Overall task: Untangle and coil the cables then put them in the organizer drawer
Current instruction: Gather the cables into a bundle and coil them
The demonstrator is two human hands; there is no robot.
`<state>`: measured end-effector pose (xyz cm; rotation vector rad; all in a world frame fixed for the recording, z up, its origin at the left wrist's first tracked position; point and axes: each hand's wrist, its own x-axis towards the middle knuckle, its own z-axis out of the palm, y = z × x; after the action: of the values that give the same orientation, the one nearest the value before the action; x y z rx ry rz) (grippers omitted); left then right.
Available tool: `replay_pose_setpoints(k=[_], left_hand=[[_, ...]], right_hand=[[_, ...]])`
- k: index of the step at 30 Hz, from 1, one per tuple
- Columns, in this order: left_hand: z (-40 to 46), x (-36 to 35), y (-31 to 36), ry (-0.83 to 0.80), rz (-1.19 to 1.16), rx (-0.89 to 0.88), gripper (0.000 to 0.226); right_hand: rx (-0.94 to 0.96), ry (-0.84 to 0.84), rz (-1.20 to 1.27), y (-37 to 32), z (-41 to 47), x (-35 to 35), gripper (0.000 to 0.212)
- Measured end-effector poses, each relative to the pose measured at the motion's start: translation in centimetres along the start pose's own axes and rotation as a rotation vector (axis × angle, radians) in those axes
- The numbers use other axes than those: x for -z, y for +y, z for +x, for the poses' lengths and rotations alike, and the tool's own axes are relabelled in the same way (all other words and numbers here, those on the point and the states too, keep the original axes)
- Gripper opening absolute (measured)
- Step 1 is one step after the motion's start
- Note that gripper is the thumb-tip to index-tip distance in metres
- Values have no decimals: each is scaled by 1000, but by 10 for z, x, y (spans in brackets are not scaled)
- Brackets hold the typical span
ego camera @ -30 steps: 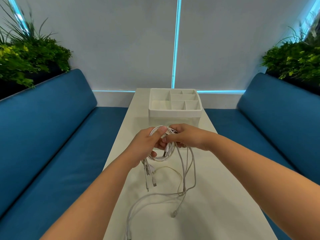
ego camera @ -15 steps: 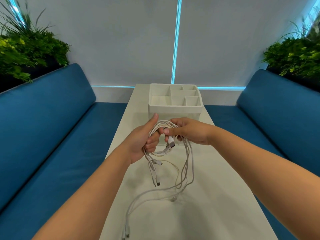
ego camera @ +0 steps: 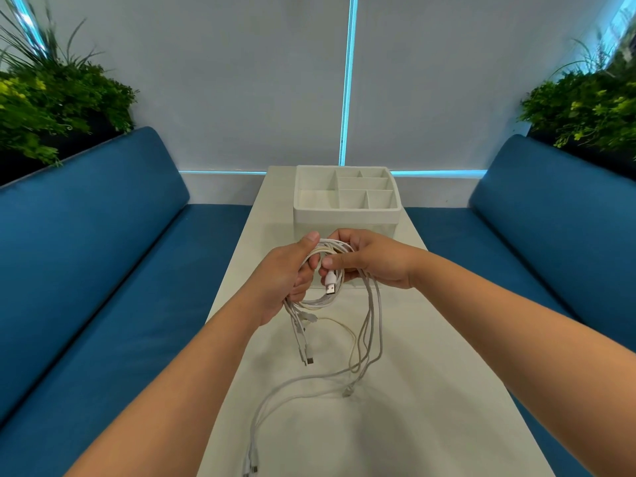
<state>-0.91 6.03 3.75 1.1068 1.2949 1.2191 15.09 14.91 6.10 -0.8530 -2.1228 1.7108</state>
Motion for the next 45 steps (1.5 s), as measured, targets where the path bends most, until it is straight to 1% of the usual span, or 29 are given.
replay_pose_setpoints(k=[3,6,8,13,17,21,25,28,30,32,36,38,40,42,43,45], left_hand=[[-1,-5,-3,10,-7,-27,46],[0,-6,-7,29,2,-24,45],[0,-7,-7,34,6,-21,45],[1,-7,-4,45,-10,-44,45],[1,-5,-4,54,5,-46,45],[2,-4,0,64,6,-42,46],[3,-5,2,79,-19,-24,47],[2,-6,-1,79,-69,3,47],[1,-6,-1,46,-122,25,45],[0,-5,-1,-9,-203,67,44],[-2,-2,1,-196,-441,136,40],[-2,-1,2,-250,-526,144,40],[0,0,3,-248,-622,148,43],[1,3,3,-227,-710,135,45],[2,4,3,-214,-742,126,45],[1,5,5,-196,-776,114,42]], right_hand=[[-3,29,-61,-1,-1,1,33],[-14,57,-207,-2,0,0,35],[-12,64,-254,-3,0,-1,35],[39,85,-174,-3,0,-2,27],[42,79,-124,1,0,-5,21],[73,83,-193,-2,-1,-7,14],[149,126,-376,2,3,-8,26],[185,146,-433,9,4,-8,33],[217,200,-447,14,4,-9,34],[226,228,-422,18,4,-9,33],[234,172,-397,19,1,-8,30],[236,142,-391,23,-1,-8,30],[202,106,-292,26,-4,-9,35],[133,90,-116,28,-8,-12,42],[108,97,-42,29,-9,-14,46],[84,132,30,31,-8,-17,48]])
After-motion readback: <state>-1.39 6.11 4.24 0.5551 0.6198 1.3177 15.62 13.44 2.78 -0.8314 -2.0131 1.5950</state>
